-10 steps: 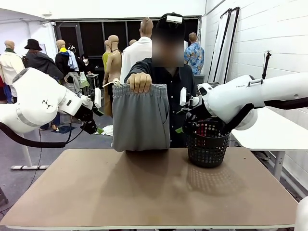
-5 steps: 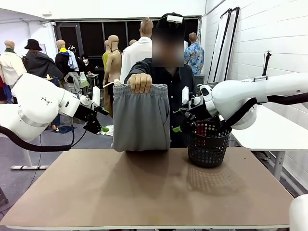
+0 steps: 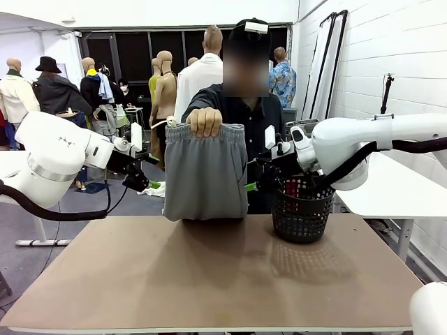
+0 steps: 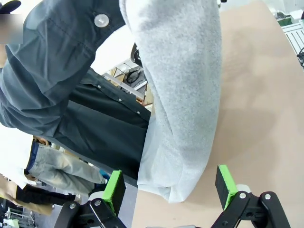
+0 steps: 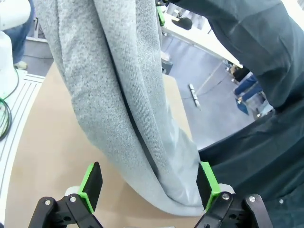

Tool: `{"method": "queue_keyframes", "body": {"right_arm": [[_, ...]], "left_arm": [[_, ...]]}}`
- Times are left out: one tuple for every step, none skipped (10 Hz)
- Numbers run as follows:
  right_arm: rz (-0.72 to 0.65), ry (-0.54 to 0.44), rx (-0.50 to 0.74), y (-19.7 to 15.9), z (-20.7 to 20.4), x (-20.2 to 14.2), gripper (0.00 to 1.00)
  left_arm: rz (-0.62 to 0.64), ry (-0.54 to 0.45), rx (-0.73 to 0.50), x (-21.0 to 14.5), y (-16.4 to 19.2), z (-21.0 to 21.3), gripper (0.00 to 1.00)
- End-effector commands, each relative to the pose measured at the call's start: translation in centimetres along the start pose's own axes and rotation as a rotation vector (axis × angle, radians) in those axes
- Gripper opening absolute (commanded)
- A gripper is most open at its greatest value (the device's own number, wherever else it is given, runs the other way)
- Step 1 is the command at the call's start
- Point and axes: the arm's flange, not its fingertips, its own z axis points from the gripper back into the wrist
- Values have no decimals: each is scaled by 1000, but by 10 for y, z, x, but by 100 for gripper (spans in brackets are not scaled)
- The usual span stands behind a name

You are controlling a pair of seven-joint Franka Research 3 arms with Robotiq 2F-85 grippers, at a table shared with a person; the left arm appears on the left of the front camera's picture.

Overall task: Fold the training pants.
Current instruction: Grab both ends of the Training pants handed by a person.

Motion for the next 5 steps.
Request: {"method": "queue_keyframes", "body": {"right_arm": [[16,-37,-1,-7,-9,-2,100],[21,-60,-2,-11,-13,-3,100],[18,-75,1,-11,-13,-1,100],[17,-91,13,-9,-13,4,100],[19,-99,17,-11,-13,6,100]], "left_arm": [[-13,-66,16,-2,4,-13,100],[-18,-81,11,-4,7,-14,100],[-13,-100,3,-3,6,-16,100],[-7,-112,-2,0,4,-17,100],[-6,-130,-14,-1,4,-21,100]]}}
